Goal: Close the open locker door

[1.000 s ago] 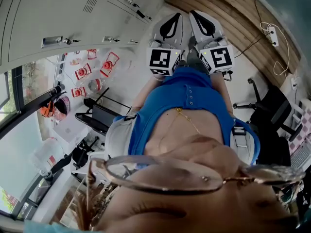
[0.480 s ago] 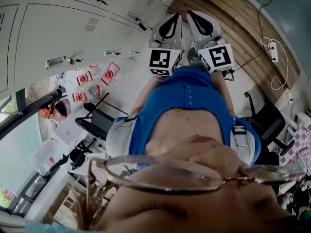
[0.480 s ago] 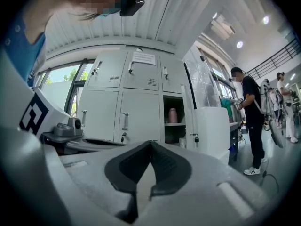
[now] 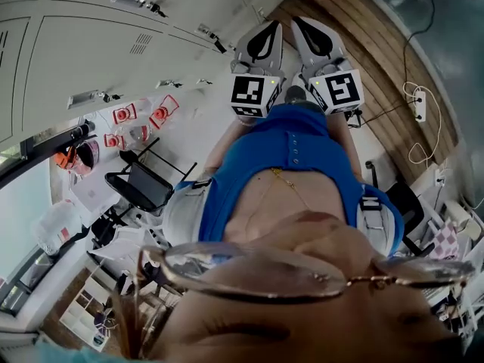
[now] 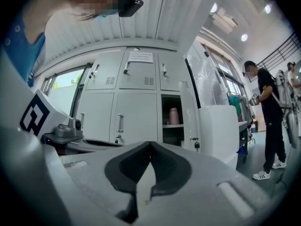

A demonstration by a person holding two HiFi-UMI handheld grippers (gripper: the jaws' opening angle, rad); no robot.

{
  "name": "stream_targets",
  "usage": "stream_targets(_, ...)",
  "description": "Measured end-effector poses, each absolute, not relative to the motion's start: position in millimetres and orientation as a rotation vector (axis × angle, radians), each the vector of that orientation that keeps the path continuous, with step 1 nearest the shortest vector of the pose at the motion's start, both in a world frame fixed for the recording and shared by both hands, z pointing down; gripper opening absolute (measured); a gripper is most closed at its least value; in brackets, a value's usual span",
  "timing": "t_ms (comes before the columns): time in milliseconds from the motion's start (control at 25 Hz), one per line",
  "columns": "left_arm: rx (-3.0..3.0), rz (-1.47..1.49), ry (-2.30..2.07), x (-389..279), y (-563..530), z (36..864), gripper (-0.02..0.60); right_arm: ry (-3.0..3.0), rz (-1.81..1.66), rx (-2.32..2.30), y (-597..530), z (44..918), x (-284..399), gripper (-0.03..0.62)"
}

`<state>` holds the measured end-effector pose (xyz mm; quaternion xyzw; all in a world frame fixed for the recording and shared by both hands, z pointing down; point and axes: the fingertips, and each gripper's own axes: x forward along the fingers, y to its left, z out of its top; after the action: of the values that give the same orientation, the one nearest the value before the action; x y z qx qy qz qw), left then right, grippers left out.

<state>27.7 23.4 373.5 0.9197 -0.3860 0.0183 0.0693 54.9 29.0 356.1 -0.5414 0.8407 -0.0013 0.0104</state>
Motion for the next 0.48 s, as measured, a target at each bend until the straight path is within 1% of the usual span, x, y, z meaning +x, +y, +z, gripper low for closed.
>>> stream_targets(480, 2.703, 0.014, -1.310, 64, -7, 373, 0.000, 2.710, 0.020, -1.534, -2, 357, 94, 0.001)
